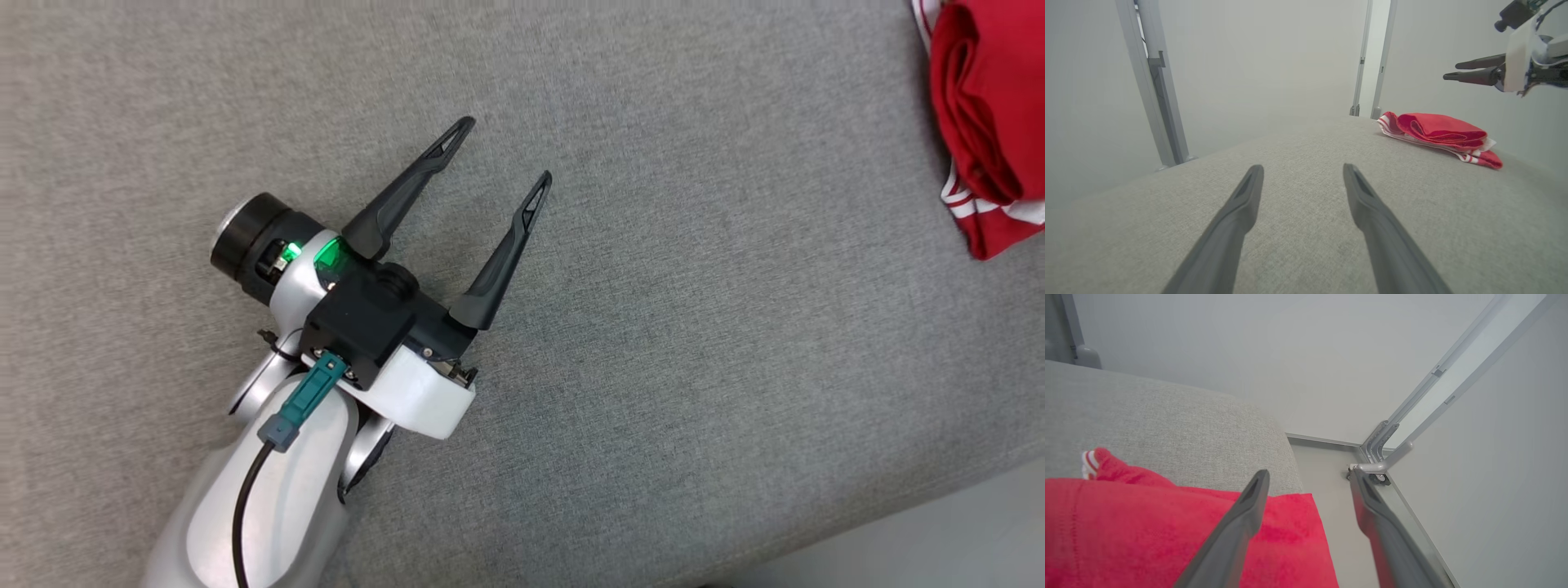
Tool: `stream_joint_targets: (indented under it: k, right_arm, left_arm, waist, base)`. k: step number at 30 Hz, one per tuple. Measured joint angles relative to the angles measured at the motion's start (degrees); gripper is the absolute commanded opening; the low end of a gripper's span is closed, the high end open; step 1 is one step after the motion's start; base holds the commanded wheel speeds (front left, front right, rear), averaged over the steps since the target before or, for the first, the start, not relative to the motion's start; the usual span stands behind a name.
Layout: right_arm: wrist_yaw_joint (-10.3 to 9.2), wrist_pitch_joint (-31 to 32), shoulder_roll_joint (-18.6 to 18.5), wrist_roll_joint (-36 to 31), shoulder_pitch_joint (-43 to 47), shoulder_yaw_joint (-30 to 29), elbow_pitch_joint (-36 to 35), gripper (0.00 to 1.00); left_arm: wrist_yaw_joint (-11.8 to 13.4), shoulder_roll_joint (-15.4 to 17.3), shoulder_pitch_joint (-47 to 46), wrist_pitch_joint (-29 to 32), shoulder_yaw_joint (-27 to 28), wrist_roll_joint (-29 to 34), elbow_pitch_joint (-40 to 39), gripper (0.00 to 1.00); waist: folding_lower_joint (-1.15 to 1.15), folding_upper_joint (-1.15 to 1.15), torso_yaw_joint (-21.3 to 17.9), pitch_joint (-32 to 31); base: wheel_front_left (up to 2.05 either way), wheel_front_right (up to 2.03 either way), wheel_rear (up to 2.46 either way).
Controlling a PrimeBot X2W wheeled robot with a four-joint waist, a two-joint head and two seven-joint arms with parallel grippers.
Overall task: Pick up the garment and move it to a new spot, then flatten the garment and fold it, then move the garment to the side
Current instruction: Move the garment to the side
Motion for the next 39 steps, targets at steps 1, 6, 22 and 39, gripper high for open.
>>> stream_joint_targets:
  k: [1, 6, 22, 39]
  right_arm:
    - [0.0, 0.0, 0.3, 0.0, 0.4, 0.5, -0.8, 1.0]
    - [0.0, 0.0, 1.3, 0.0, 3.2, 3.3, -6.2, 1.0]
    - [0.0, 0.0, 8.6, 0.6, 18.0, 5.9, -25.7, 1.0]
    - [0.0, 0.0, 21.8, -6.4, 36.0, -4.3, -36.8, 1.0]
  left_arm:
    - [0.2, -0.2, 0.3, -0.4, 0.1, -0.2, 0.3, 1.0]
    - [1.1, -0.9, 2.0, -2.0, 0.5, -1.8, 1.9, 1.0]
    - [5.0, -2.1, 11.4, -3.4, 6.8, -7.2, 3.5, 1.0]
    - [5.5, -5.1, 21.0, -3.4, 15.7, -8.3, 3.5, 1.0]
  waist:
    - [0.0, 0.0, 0.2, -0.7]
    - [0.0, 0.0, 1.2, -4.7]
    - [0.0, 0.0, 8.9, -16.5]
    - [0.0, 0.0, 16.7, -26.4]
  base:
    - [0.0, 0.0, 0.0]
    - [0.0, 0.0, 0.0]
    - [0.0, 0.0, 0.0]
    - [0.0, 0.0, 0.0]
